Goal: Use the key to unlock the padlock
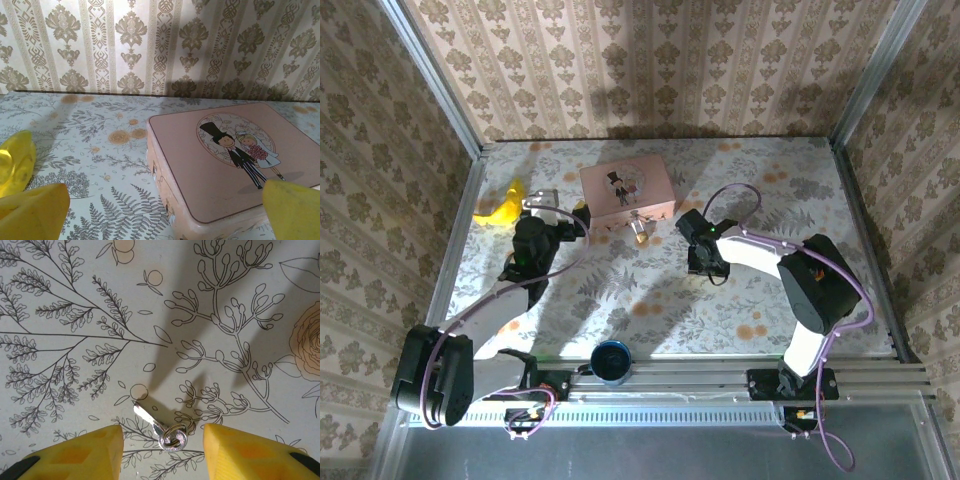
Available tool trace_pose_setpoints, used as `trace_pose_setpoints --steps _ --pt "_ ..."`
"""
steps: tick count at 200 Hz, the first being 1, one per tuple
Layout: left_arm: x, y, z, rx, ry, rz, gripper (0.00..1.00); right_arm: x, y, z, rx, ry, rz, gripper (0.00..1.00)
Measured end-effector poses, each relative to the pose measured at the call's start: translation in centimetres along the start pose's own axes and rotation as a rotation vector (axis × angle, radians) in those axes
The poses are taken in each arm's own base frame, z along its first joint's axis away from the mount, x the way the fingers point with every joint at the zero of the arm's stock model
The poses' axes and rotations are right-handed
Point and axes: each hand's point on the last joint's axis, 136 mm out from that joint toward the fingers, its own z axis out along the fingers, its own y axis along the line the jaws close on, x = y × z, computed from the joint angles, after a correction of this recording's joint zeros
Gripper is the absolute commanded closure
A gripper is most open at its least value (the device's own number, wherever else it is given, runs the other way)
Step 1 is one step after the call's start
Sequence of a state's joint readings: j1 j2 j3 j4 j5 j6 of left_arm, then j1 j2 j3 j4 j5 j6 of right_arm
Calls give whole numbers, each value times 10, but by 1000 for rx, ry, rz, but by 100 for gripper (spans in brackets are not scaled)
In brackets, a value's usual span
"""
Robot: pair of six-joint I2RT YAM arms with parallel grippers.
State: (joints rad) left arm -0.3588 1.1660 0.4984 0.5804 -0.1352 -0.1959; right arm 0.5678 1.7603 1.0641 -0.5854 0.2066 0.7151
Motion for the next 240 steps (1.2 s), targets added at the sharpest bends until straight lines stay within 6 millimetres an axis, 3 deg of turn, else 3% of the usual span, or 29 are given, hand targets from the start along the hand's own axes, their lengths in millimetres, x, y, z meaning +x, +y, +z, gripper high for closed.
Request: trace_pose_setpoints --steps 121,198,240 --pt "0 0 0 1 2 -3 0 5 -10 3 43 9 37 70" --pt "1 0 0 0 6 -6 0 8 -12 5 49 14 41 75" --pt "2 -1 0 5 7 -7 0 7 -10 6 38 0 56 84"
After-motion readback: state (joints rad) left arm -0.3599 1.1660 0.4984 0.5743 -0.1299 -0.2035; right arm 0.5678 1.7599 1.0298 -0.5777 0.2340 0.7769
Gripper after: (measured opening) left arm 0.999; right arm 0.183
